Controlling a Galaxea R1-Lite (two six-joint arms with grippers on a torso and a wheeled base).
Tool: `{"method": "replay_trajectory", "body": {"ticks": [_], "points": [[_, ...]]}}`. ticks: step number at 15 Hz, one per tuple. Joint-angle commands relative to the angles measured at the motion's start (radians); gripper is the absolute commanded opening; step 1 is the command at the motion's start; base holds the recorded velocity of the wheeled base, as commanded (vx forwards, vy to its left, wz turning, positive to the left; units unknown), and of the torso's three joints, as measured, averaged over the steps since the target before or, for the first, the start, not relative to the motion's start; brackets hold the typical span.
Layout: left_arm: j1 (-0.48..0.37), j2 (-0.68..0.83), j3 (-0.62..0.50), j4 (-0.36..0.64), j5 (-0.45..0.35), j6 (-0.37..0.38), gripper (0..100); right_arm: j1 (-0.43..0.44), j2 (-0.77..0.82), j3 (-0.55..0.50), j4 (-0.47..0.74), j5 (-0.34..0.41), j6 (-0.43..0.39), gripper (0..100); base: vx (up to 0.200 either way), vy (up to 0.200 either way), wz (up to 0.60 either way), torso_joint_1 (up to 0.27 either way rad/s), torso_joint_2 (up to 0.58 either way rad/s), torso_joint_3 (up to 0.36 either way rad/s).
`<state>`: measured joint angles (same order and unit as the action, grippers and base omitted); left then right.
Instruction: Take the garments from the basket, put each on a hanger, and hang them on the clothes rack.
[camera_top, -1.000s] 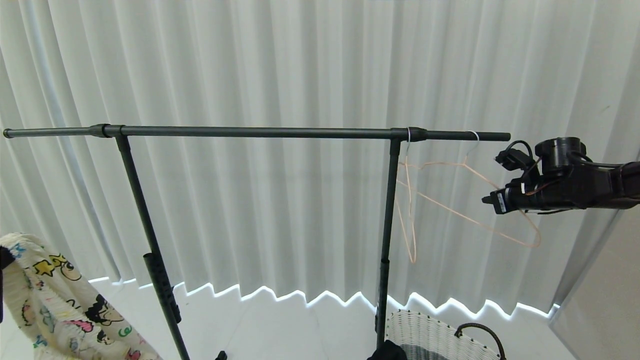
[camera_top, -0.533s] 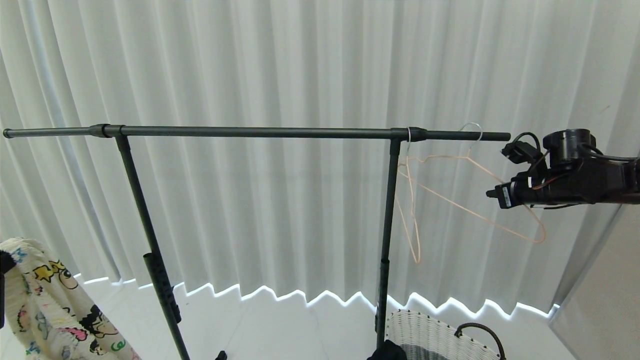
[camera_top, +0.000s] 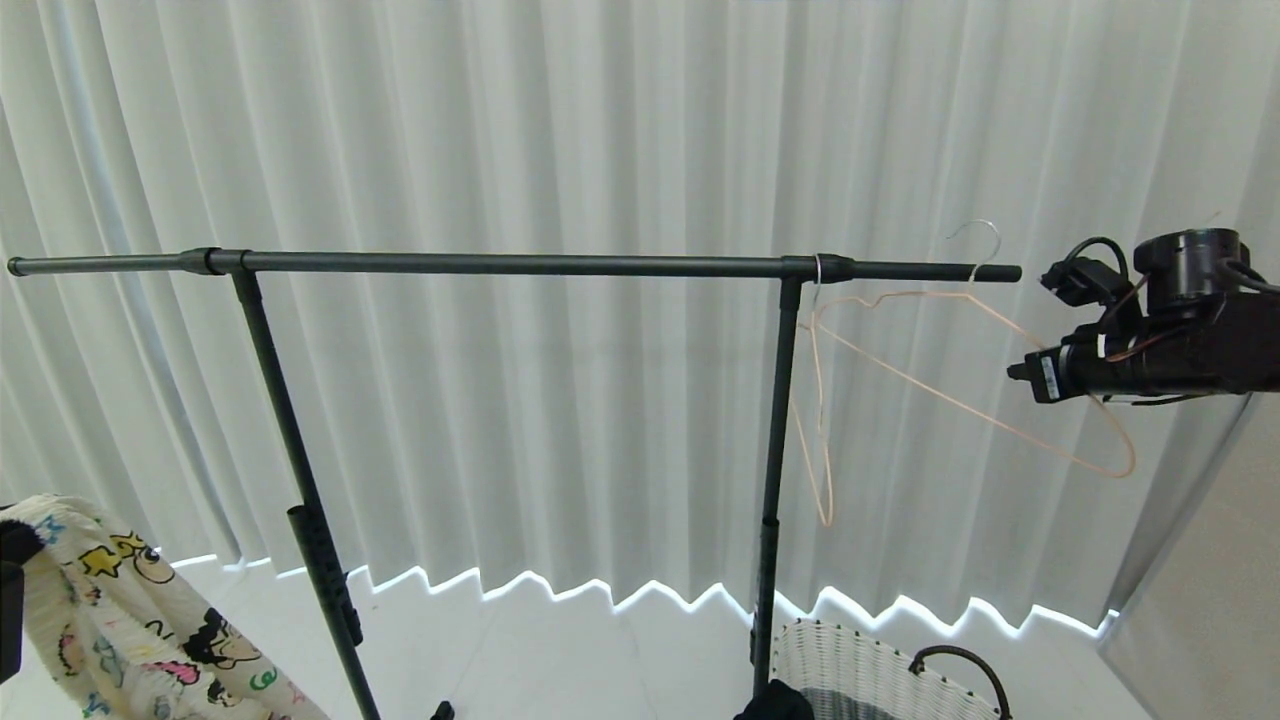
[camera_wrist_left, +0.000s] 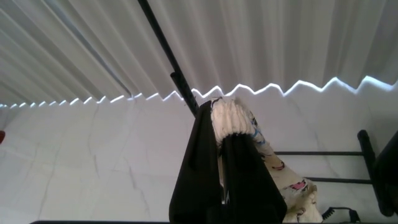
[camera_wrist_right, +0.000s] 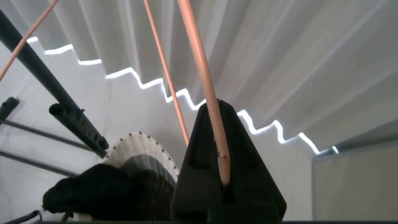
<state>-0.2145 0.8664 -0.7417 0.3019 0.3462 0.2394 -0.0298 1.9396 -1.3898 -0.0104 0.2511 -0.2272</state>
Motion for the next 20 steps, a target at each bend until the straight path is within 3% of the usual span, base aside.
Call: {"method": "replay_trajectory", "body": {"ticks": [1,6,11,14,20], "points": [[0.000,0.002,0.007,0.000,0.001,0.000,0,-0.007,-0.091,0.063,0.000,-0.030,0.000,0,0.000,0.000,0.00,0.000,0.00,0.000],[0.004,0.000,0.035,0.000,0.001,0.000,0,-0.001,-0.258,0.262,-0.002,-0.182,0.000,0,0.000,0.000,0.00,0.000,0.00,0.000],[0.007,0.000,0.087,0.000,0.001,0.000,0,-0.001,-0.522,0.566,-0.010,-0.424,0.009,0,0.000,0.000,0.00,0.000,0.00,0.000],[0.007,-0.001,0.094,0.000,0.001,0.001,0,-0.002,-0.654,0.678,-0.008,-0.486,0.008,0,0.000,0.000,0.00,0.000,0.00,0.000],[0.007,0.002,0.102,-0.055,0.001,0.005,0,-0.001,-0.846,0.819,0.006,-0.493,0.002,0,-0.200,0.000,0.00,0.002,0.00,0.005]]}}
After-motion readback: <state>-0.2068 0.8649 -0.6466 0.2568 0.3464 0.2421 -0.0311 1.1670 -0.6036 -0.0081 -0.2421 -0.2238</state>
